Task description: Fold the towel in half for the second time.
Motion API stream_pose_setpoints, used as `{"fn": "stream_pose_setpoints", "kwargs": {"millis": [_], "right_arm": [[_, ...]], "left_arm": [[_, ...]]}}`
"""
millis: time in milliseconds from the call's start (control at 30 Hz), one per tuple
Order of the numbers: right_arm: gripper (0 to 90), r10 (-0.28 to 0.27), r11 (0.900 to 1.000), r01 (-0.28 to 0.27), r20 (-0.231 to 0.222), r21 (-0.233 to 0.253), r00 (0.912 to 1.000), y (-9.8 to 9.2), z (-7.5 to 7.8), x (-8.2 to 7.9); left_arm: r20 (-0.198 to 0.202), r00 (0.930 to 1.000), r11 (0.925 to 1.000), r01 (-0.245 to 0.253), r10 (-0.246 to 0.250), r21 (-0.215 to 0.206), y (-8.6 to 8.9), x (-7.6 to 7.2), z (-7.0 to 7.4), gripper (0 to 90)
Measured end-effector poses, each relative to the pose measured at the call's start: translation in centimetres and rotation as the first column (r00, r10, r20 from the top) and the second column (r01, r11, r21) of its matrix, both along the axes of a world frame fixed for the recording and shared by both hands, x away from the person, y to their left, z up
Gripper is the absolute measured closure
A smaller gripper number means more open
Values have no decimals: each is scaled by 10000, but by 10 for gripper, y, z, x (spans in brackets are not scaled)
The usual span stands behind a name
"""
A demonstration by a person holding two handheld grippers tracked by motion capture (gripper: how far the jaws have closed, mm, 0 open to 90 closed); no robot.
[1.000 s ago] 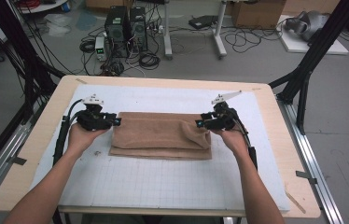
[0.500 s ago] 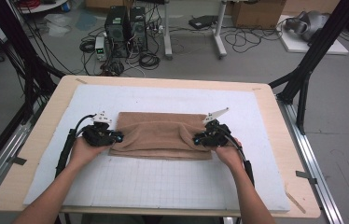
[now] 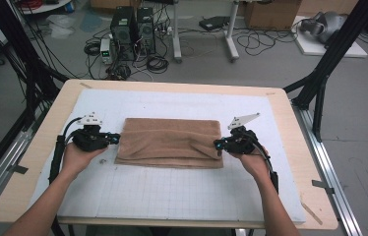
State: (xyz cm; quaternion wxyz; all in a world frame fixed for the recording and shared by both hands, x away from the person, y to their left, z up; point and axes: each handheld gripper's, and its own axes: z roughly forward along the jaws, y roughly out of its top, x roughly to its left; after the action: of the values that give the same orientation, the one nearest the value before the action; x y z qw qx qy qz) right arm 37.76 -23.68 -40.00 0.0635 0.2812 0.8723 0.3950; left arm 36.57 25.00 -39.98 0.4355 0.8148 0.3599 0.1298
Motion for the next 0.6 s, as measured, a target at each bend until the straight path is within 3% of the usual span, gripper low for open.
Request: {"fn": "stream_pose_setpoints", "kwargs": {"millis": [100, 233, 300, 367, 467, 600], "right_arm": [[828, 45, 9999, -43, 229, -115, 9997, 2, 4, -2], [727, 150, 9987, -154, 83, 489, 9999, 5, 5, -2], [682, 323, 9972, -319, -47, 681, 9995, 11, 4, -2], [660, 385, 9987, -381, -111, 353, 9992, 21, 0, -2], [678, 272, 9985, -292, -428, -469, 9987, 30, -14, 2], [825, 380, 9988, -400, -687, -281, 9969, 31, -24, 4]], "left_arm": [[139, 9998, 9998, 120, -117, -180, 0, -5, 6, 803], [-146, 9986, 9987, 518, -517, 16, -10, -5, 1, 763], [-367, 9974, 9975, 628, -616, 325, -18, -4, -5, 732], [-644, 9951, 9927, 807, -751, 897, -25, -1, -13, 701], [-930, 9920, 9827, 993, -854, 1566, -34, 1, -25, 712], [-785, 9933, 9875, 943, -848, 1264, -33, 1, -28, 851]]}}
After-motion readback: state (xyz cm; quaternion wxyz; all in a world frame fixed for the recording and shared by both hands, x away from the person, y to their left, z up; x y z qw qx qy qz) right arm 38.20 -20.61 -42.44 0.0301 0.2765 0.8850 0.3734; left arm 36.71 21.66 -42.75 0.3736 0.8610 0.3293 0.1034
